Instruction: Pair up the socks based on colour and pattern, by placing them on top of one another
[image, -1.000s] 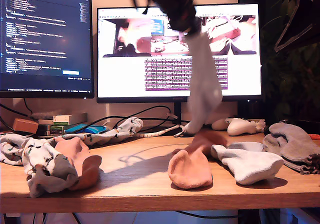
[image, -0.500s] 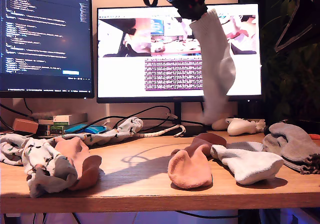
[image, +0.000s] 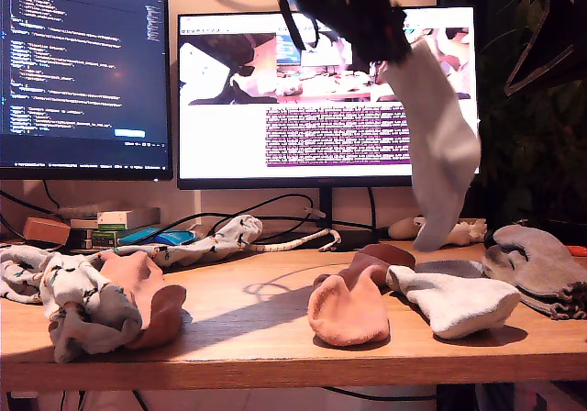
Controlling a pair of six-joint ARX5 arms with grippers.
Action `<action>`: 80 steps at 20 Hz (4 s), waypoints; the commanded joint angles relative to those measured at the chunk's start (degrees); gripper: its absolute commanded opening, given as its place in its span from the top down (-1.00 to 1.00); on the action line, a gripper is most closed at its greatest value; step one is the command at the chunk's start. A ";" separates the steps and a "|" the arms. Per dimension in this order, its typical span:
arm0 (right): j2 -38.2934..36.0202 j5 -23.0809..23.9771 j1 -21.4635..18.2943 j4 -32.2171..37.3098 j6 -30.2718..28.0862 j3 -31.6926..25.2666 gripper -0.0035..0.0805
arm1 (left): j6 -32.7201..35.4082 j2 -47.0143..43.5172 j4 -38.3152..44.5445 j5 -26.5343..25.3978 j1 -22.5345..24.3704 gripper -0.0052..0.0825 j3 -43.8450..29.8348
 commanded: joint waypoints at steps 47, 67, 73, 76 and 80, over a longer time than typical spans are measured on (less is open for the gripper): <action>0.11 -0.66 0.15 0.57 1.68 -0.63 0.95 | -17.59 0.72 -44.41 12.76 -6.84 0.60 -0.15; -0.09 -1.66 0.22 1.05 -3.06 -0.57 0.95 | -13.35 0.17 -25.03 20.87 4.22 0.93 -17.68; -0.09 -1.68 0.22 0.57 -3.06 -0.57 0.95 | -14.12 0.28 -21.70 17.18 4.24 0.93 -17.68; -0.09 -1.68 0.22 0.61 -3.04 -0.57 0.95 | -14.16 1.29 -22.32 17.33 4.68 0.93 -17.68; -0.11 -1.68 0.22 0.72 -3.04 -0.57 0.95 | -13.94 2.99 -21.38 19.17 4.44 0.93 -17.68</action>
